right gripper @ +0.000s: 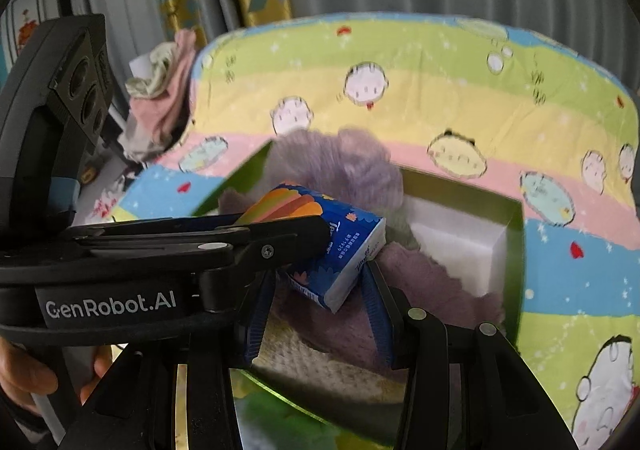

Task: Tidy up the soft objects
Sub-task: 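Carry the blue tissue pack over the green box and lower it in, then open both grippers and withdraw toward the light-blue elephant plush, then close both grippers on the light-blue elephant plush and lift it, then carry the elephant plush into the green box and open both grippers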

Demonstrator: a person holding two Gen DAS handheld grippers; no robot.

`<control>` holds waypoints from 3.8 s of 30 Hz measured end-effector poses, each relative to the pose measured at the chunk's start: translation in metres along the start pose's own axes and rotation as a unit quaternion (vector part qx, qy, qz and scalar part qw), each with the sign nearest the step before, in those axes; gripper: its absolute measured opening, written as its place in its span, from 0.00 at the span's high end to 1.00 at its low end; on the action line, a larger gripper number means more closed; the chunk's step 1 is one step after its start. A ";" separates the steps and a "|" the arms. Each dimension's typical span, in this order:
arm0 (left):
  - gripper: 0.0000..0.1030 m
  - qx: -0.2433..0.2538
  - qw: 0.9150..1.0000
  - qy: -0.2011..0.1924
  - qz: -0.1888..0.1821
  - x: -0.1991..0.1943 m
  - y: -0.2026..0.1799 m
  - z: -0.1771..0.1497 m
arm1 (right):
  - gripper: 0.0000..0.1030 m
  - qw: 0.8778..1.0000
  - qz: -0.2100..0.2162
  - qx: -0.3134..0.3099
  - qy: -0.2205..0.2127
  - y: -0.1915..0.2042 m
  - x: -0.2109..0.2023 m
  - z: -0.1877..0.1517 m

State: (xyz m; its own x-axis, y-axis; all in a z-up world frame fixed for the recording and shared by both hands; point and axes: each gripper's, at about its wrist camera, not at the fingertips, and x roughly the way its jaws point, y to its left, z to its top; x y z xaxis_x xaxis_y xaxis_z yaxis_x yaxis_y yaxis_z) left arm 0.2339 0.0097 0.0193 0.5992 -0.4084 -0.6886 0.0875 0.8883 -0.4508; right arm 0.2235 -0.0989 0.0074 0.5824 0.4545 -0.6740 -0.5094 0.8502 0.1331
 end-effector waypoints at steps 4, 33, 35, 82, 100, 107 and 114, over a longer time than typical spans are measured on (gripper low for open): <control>0.42 -0.013 1.000 0.002 0.003 0.006 0.007 0.000 | 0.55 1.000 -0.002 0.007 0.009 -0.004 0.008 -0.003; 0.01 0.007 0.996 -0.051 0.074 -0.105 -0.001 -0.066 | 0.22 0.994 -0.091 0.011 -0.051 0.018 -0.111 -0.054; 0.01 0.011 0.995 -0.049 0.082 -0.109 -0.001 -0.075 | 0.22 0.994 -0.096 0.012 -0.049 0.021 -0.118 -0.061; 0.01 0.100 0.993 0.054 0.012 -0.014 -0.047 -0.124 | 0.22 0.999 0.008 0.021 0.024 0.007 -0.042 -0.126; 0.30 0.130 0.990 0.060 -0.003 -0.008 -0.059 -0.129 | 0.59 1.000 0.008 0.003 0.016 0.019 -0.048 -0.121; 0.30 0.134 0.991 0.023 -0.011 -0.044 -0.067 -0.123 | 0.59 1.000 0.009 -0.018 -0.021 0.036 -0.079 -0.107; 0.30 0.148 0.989 -0.017 -0.010 -0.069 -0.077 -0.103 | 0.59 0.998 0.003 -0.037 -0.056 0.045 -0.097 -0.080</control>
State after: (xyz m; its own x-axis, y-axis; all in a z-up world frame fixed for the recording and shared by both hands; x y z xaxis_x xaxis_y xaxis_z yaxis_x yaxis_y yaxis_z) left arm 0.1034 -0.0524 0.0432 0.6211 -0.4243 -0.6589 0.3254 0.9045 -0.2757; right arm 0.0932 -0.1266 0.0205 0.6440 0.4902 -0.5874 -0.5567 0.8269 0.0797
